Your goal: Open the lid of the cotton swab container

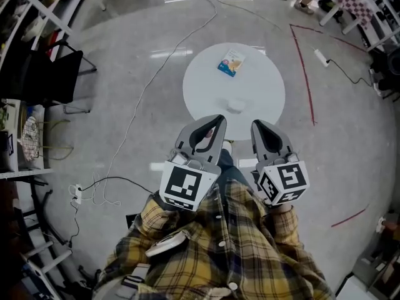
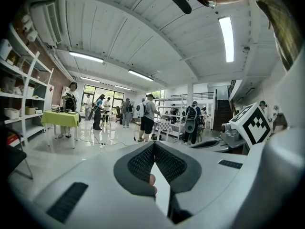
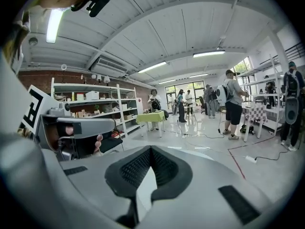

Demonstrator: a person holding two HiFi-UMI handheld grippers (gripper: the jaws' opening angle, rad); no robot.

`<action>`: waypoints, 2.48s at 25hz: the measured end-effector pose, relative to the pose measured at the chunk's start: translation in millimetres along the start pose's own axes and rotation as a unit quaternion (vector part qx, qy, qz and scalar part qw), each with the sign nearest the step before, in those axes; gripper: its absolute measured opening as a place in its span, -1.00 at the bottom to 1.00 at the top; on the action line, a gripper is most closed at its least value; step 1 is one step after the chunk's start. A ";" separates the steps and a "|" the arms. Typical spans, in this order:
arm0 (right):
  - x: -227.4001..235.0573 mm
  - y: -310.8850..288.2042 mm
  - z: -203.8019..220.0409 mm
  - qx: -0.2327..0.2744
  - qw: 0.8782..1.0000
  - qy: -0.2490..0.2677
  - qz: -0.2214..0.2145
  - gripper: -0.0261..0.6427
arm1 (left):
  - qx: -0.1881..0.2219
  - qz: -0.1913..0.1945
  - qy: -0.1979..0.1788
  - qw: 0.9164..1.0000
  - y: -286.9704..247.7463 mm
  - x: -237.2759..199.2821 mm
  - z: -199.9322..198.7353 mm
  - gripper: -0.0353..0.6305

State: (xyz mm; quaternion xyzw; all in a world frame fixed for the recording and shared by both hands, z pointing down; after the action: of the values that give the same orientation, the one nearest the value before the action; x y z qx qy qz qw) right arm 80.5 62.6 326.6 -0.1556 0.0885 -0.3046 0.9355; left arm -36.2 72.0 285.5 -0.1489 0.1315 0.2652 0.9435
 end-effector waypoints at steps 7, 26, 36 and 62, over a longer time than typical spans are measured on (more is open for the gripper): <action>61.6 -41.4 -9.2 -0.005 1.000 0.005 -0.024 -0.87 | 0.001 -0.014 -0.006 1.000 -77.0 -7.9 -23.7 -0.83; 104.6 -87.0 -12.5 -0.012 0.999 -0.025 -0.042 -0.88 | -0.009 -0.023 -0.013 1.000 -138.1 -36.0 -44.5 -0.83; 93.9 -88.9 -6.6 -0.026 0.998 -0.047 -0.016 -0.88 | -0.031 0.005 -0.007 0.999 -137.2 -47.7 -37.4 -0.83; 92.8 -127.1 82.4 -0.104 0.991 -0.085 -0.004 -0.88 | -0.149 0.037 0.000 0.988 -166.6 -106.8 84.9 -0.83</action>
State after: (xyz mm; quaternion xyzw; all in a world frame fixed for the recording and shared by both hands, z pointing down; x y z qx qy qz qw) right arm 107.1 -70.6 441.0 -0.2780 0.0394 -0.2827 0.9172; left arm -19.9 -83.3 433.9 -0.2829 0.0960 0.3165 0.9003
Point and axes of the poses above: the fingertips, and each gripper's own axes: y backward along the fingers, x to its right, z out of its underside, the point moved 3 cm from there along y, backward along the fingers, and after that the axes turned 13 degrees about y, right-handed, at the moved point
